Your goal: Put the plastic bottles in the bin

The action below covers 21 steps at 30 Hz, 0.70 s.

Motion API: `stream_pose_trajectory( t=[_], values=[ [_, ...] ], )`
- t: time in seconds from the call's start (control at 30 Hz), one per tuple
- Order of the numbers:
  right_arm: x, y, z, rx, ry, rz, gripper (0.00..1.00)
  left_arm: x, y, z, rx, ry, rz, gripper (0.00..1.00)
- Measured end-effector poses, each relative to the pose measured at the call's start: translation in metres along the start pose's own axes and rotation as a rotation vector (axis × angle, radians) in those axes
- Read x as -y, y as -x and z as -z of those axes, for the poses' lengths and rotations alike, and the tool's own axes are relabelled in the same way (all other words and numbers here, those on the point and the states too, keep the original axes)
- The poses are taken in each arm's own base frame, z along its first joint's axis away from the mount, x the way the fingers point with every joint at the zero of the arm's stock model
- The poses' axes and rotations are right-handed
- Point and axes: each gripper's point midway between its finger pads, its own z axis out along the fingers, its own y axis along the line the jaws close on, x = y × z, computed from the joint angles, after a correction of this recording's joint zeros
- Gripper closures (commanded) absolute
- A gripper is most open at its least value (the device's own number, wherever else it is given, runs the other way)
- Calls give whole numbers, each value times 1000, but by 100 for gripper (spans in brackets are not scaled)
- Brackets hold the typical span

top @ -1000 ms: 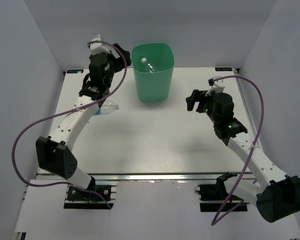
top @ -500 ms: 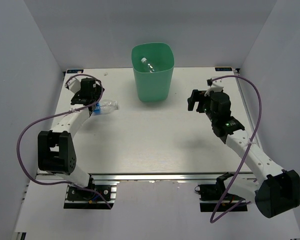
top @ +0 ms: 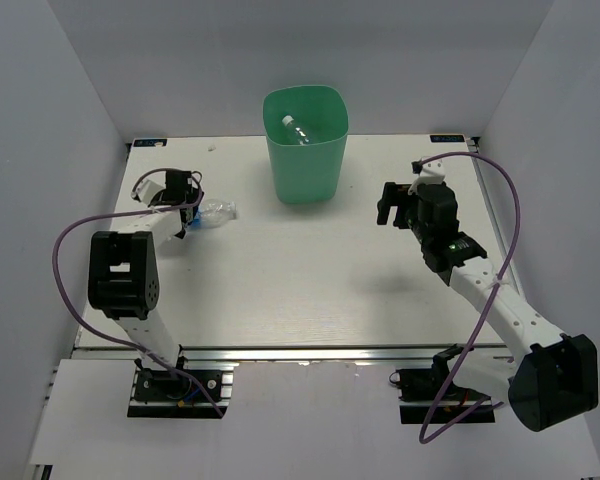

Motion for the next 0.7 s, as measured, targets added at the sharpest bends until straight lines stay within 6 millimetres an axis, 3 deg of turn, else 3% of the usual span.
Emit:
stream_pose_trajectory(
  t=[0.1,0.37,0.47,0.57,0.7],
  values=[
    [0,-2,-1,-8,-2,2,11,-3,-5,-5,-8,17,1,2],
    [3,-9,0,-34,-14,8,11,-3,-9,-16,-10,31,1,17],
    [6,-8,3,-33,-27,9,11,3,-9,-23,-9,27,4,18],
    [7,-3,8,-16,-34,6,11,11,-10,-32,-6,7,11,23],
    [11,5,13,12,-54,2,11,26,-14,-40,-15,-49,8,38]
  ],
)
